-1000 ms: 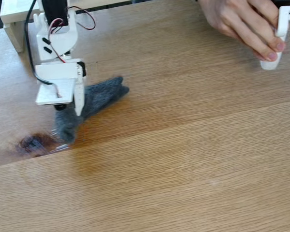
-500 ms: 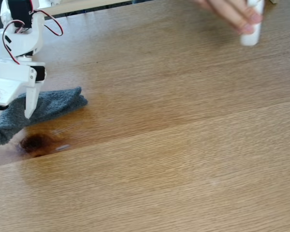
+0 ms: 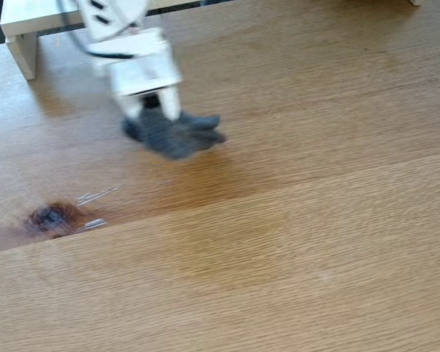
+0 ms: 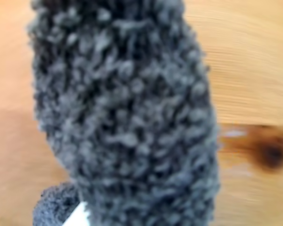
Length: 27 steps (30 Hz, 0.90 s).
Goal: Clean the area in front of the robot
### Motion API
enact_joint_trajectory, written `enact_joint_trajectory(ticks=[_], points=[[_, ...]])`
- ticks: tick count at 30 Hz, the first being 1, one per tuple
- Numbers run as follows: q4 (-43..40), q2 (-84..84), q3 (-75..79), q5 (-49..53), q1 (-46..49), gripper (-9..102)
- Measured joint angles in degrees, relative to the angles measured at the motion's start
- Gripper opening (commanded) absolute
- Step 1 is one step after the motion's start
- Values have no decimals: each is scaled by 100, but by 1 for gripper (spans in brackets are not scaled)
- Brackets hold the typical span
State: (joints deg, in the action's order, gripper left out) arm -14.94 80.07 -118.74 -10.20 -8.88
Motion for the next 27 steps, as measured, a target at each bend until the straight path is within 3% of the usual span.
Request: enact_joint_trajectory(ticks=[5, 11, 14, 18, 27], points=[[1125, -1204, 0, 211, -475, 0], [3226, -3006, 26, 1063, -88, 0], [3867, -3516, 132, 1503, 114, 0], [3656, -3753, 562, 1582, 483, 0], [1925, -3814, 1960, 1204, 2101, 0]])
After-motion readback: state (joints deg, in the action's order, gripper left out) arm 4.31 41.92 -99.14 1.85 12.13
